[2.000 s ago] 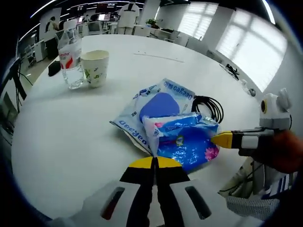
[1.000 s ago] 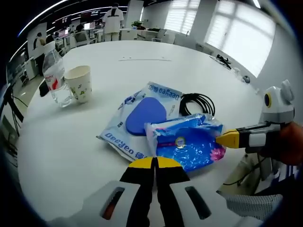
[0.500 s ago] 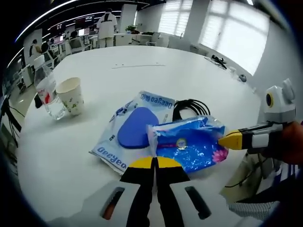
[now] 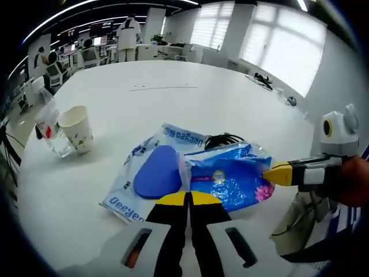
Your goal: Arrange the tabletop items into an orderly group along one side of the table until the central work area is clear of visible clutter.
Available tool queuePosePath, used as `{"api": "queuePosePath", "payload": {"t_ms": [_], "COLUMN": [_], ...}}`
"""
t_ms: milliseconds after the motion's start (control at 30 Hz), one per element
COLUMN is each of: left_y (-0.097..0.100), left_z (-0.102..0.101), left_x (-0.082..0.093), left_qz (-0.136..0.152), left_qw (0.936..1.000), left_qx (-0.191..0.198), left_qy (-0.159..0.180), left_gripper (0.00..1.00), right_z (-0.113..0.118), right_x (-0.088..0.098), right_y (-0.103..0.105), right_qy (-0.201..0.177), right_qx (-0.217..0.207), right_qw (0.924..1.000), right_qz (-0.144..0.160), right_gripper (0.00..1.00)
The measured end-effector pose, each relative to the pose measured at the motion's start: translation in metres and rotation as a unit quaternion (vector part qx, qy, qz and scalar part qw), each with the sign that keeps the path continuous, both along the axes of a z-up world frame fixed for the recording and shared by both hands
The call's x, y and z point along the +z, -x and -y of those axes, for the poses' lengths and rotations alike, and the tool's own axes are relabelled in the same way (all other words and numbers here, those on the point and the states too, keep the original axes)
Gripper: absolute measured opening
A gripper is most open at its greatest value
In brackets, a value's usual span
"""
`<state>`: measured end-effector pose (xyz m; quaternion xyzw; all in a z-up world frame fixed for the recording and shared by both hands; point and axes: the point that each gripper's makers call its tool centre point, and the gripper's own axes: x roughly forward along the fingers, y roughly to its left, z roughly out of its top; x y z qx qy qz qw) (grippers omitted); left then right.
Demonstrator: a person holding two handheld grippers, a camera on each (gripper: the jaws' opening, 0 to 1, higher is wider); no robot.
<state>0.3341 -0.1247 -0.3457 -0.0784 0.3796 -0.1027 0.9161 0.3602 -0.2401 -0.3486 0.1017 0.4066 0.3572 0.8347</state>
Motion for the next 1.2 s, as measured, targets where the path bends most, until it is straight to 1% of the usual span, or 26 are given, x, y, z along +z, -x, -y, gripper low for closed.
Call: {"api": "queuePosePath", "payload": {"t_ms": [167, 233, 300, 333, 367, 400, 533, 600, 700, 733, 767, 800, 833, 867, 900, 967, 1033, 1167, 1200], "left_y": [-0.016, -0.027, -0.035, -0.04, -0.044, -0.049, -0.067, -0.075, -0.081, -0.089, -0.092, -0.094, -0.099, -0.101, -0.106, -0.114, -0.126, -0.133, -0.139], "left_z": [0.008, 0.009, 0.01, 0.01, 0.011, 0.017, 0.026, 0.029, 0.033, 0.034, 0.034, 0.036, 0.037, 0.039, 0.039, 0.041, 0.034, 0.039, 0.038], "left_x": [0.001, 0.0, 0.0, 0.0, 0.001, 0.003, 0.006, 0.005, 0.002, 0.001, 0.001, 0.0, -0.001, 0.0, 0.0, 0.001, -0.001, -0.003, -0.005], "left_qz": [0.002, 0.001, 0.002, 0.003, 0.004, 0.006, 0.011, 0.01, 0.01, 0.01, 0.01, 0.01, 0.011, 0.011, 0.011, 0.012, 0.013, 0.013, 0.012], "left_qw": [0.9999, 0.9994, 0.9994, 0.9993, 0.9992, 0.9991, 0.9989, 0.9988, 0.9986, 0.9984, 0.9983, 0.9982, 0.9979, 0.9977, 0.9976, 0.9974, 0.9973, 0.9967, 0.9964], "left_qx": [-0.003, 0.012, 0.01, 0.01, 0.01, 0.01, 0.004, 0.002, -0.002, -0.003, -0.004, -0.004, -0.003, -0.002, 0.0, 0.001, 0.006, 0.015, 0.019], "left_qy": [0.015, 0.033, 0.034, 0.036, 0.038, 0.04, 0.046, 0.048, 0.053, 0.055, 0.057, 0.059, 0.064, 0.067, 0.069, 0.071, 0.072, 0.079, 0.082], "left_gripper": [0.0, 0.0, 0.0, 0.0, 0.0, 0.0, 0.0, 0.0, 0.0, 0.0, 0.0, 0.0, 0.0, 0.0, 0.0, 0.0, 0.0, 0.0, 0.0], "right_z": [0.009, 0.011, 0.014, 0.016, 0.017, 0.019, 0.024, 0.03, 0.036, 0.037, 0.039, 0.04, 0.039, 0.039, 0.039, 0.039, 0.037, 0.035, 0.034], "right_x": [0.001, 0.003, 0.005, 0.005, 0.005, 0.006, 0.01, 0.008, 0.006, 0.006, 0.007, 0.008, 0.009, 0.009, 0.009, 0.009, 0.008, 0.004, 0.002], "right_y": [-0.014, -0.022, -0.03, -0.039, -0.042, -0.049, -0.066, -0.079, -0.093, -0.097, -0.101, -0.106, -0.104, -0.107, -0.121, -0.127, -0.137, -0.158, -0.163], "right_qy": [0.001, 0.002, 0.003, 0.004, 0.003, 0.003, 0.006, 0.008, 0.011, 0.011, 0.009, 0.008, 0.008, 0.008, 0.01, 0.011, 0.011, 0.012, 0.012], "right_qx": [-0.015, -0.019, -0.024, -0.027, -0.028, -0.031, -0.04, -0.048, -0.056, -0.059, -0.063, -0.066, -0.066, -0.066, -0.064, -0.063, -0.06, -0.059, -0.059], "right_qw": [0.9999, 0.9998, 0.9997, 0.9996, 0.9995, 0.9994, 0.999, 0.9986, 0.9981, 0.998, 0.9977, 0.9975, 0.9975, 0.9975, 0.9975, 0.9975, 0.9977, 0.9977, 0.9977], "right_qz": [0.001, 0.004, 0.007, 0.01, 0.011, 0.014, 0.021, 0.022, 0.022, 0.023, 0.022, 0.023, 0.023, 0.024, 0.026, 0.028, 0.03, 0.03, 0.029], "right_gripper": [0.0, 0.0, 0.0, 0.0, 0.0, 0.0, 0.0, 0.0, 0.0, 0.0, 0.0, 0.0, 0.0, 0.0, 0.0, 0.0, 0.0, 0.0, 0.0]}}
